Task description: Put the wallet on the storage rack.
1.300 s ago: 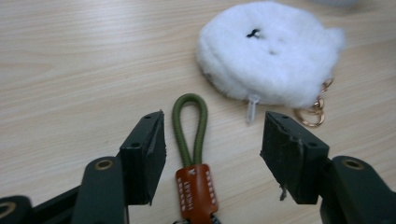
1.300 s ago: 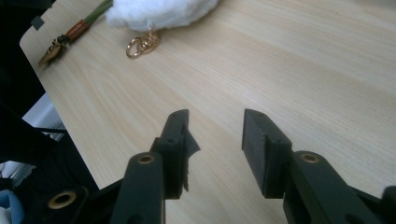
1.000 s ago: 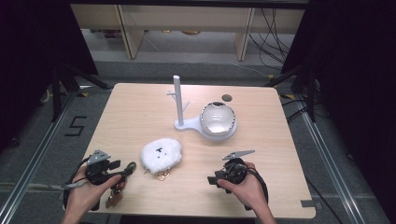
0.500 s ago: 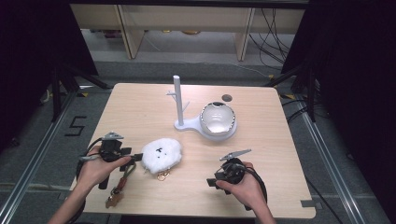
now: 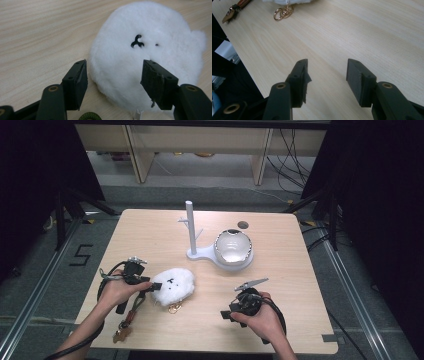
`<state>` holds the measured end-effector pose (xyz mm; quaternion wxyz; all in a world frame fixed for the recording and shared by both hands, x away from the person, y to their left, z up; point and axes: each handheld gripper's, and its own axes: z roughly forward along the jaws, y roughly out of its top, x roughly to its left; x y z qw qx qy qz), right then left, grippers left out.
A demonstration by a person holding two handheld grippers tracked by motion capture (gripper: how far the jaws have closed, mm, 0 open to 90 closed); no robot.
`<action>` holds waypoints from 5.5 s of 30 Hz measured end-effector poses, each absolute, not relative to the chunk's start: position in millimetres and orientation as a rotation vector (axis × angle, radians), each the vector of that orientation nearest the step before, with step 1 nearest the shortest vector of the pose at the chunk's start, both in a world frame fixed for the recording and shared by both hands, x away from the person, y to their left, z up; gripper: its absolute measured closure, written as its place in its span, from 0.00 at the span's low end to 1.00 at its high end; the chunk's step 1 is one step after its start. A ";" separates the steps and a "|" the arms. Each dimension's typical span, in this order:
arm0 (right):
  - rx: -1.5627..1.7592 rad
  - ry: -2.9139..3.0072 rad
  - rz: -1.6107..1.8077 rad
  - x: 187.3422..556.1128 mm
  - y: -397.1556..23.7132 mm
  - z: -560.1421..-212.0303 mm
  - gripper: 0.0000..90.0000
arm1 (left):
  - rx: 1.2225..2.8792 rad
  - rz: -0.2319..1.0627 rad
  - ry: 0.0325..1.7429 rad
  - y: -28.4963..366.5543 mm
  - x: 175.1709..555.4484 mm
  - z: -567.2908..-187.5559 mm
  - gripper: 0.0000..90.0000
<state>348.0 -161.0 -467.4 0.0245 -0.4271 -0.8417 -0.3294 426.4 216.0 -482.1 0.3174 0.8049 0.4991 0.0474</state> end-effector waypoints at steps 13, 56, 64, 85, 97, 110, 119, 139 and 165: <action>-1.348 -2.558 -0.961 344.3 -157.2 -467.3 0.57 | 2.206 0.127 1.244 205.5 434.4 -491.8 0.42; -1.420 -2.519 -1.319 350.8 -166.1 -457.1 0.55 | 2.031 0.463 0.815 205.6 374.4 -439.7 0.90; -1.362 -2.530 -1.540 358.0 -160.7 -442.6 0.50 | 1.989 0.533 0.688 190.6 364.3 -408.5 0.91; -1.292 -2.503 -1.752 377.0 -142.3 -416.2 0.47 | 1.953 0.557 0.526 151.1 359.1 -385.1 0.91; -1.261 -2.563 -1.800 373.2 -142.1 -411.0 0.86 | 1.911 0.568 0.502 146.4 360.5 -381.8 0.88; -1.275 -2.553 -1.946 376.7 -152.6 -400.1 0.90 | 1.782 0.619 0.618 174.7 358.1 -377.8 0.52; -1.306 -2.557 -2.025 381.9 -159.2 -394.2 0.89 | 1.789 0.647 0.684 200.3 349.6 -387.9 0.43; -1.373 -2.560 -2.133 388.8 -171.5 -376.4 0.89 | 1.799 0.647 0.796 234.1 335.3 -425.6 0.40; -1.469 -2.572 -2.195 414.2 -193.5 -357.8 0.89 | 1.814 0.632 0.882 253.8 327.6 -447.4 0.38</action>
